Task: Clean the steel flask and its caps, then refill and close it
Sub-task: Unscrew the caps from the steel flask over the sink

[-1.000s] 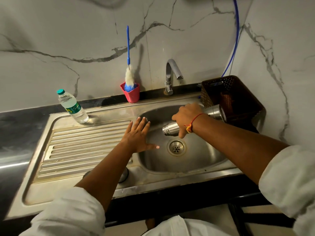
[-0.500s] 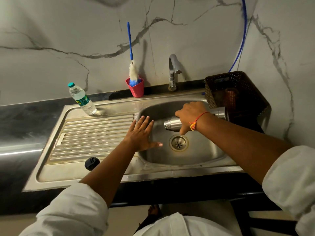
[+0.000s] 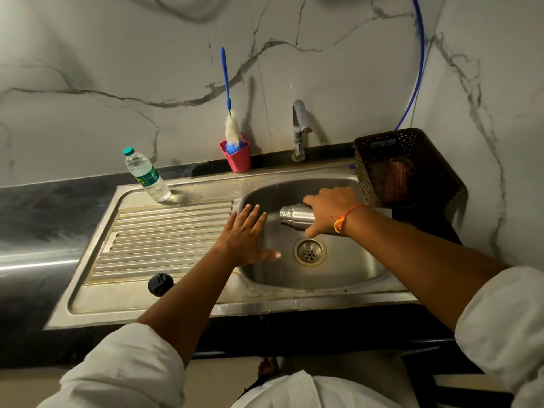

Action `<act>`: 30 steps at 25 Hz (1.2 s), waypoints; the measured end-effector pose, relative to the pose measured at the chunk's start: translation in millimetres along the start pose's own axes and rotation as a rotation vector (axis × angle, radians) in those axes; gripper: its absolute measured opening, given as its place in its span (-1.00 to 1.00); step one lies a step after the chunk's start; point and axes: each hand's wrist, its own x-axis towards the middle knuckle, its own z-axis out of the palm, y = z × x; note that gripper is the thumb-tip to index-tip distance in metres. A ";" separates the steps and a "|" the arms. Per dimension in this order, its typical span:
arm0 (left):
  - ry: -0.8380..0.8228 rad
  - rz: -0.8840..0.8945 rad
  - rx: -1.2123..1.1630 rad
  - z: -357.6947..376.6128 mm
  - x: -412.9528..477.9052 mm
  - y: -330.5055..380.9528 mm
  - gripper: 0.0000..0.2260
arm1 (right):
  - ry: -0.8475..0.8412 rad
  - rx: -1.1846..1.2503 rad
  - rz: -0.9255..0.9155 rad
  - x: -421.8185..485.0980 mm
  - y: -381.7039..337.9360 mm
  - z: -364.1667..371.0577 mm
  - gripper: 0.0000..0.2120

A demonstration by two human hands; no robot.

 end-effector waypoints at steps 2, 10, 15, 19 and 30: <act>0.004 -0.022 -0.113 -2.6 -5.5 -5.6 0.03 | 0.028 0.171 0.010 5.8 -1.4 3.6 -0.30; 0.166 -0.061 -0.872 -26.0 -37.3 -55.8 -0.13 | 0.202 0.960 -0.130 27.2 -73.6 -17.4 -0.21; 0.352 -0.064 -1.134 -18.2 -55.4 -121.5 -0.25 | 0.259 1.127 -0.248 61.8 -157.4 -51.5 -0.20; 0.481 -0.159 -1.131 -7.7 -74.5 -172.9 -0.37 | 0.228 1.159 -0.281 90.1 -221.2 -63.2 -0.22; 0.498 -0.215 -1.235 37.2 -81.7 -252.6 -0.43 | 0.125 1.119 -0.271 137.4 -303.7 -65.1 -0.18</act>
